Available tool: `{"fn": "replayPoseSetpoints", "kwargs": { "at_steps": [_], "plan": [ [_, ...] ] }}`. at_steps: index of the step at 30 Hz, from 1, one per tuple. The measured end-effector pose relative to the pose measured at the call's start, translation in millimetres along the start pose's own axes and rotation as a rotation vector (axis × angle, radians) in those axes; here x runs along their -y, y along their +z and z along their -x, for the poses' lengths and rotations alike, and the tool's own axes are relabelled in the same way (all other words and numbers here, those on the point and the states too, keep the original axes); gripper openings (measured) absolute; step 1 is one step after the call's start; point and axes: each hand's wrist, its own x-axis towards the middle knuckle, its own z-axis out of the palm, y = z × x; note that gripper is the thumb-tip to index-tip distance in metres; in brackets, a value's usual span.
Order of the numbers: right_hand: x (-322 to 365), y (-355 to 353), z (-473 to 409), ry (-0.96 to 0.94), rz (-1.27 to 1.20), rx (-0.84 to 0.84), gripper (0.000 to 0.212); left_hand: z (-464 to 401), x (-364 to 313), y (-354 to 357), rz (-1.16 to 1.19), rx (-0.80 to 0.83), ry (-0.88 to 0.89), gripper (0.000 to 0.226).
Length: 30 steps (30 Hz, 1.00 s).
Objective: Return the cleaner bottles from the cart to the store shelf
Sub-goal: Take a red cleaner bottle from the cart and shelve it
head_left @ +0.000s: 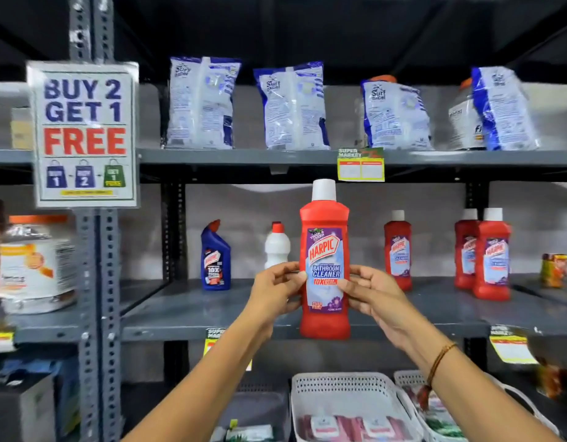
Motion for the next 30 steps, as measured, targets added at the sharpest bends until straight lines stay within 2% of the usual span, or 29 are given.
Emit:
{"fn": "replayPoseSetpoints", "kwargs": {
  "at_steps": [3, 9, 15, 21, 25, 30],
  "plan": [
    [-9.7, -23.6, -13.8, -0.001, 0.013, -0.034, 0.037, -19.3, 15.5, 20.2, 0.03, 0.004, 0.007, 0.014],
    [-19.9, -97.2, -54.1, -0.021, 0.091, -0.072, 0.038, -81.9, 54.0, 81.4, 0.079, -0.028, 0.018, 0.029],
    [-34.9, -202.5, -97.0, -0.01, 0.161, -0.096, 0.035, -156.9, 106.5, 171.0, 0.143, -0.024, -0.005, 0.028],
    [-55.4, -285.5, -130.5, 0.054, 0.22, -0.111, 0.038, -214.6, 154.1, 238.4, 0.112, -0.053, -0.032, 0.017],
    [-72.7, -320.1, -146.0, 0.101, 0.238, -0.112, 0.039, -239.0, 178.9, 261.8, 0.077, -0.105, -0.041, 0.016],
    [-81.1, -329.7, -160.3, 0.131, 0.232, -0.103, 0.04, -252.7, 189.7, 264.8, -0.006, -0.14, -0.018, 0.015]
  ]
}}
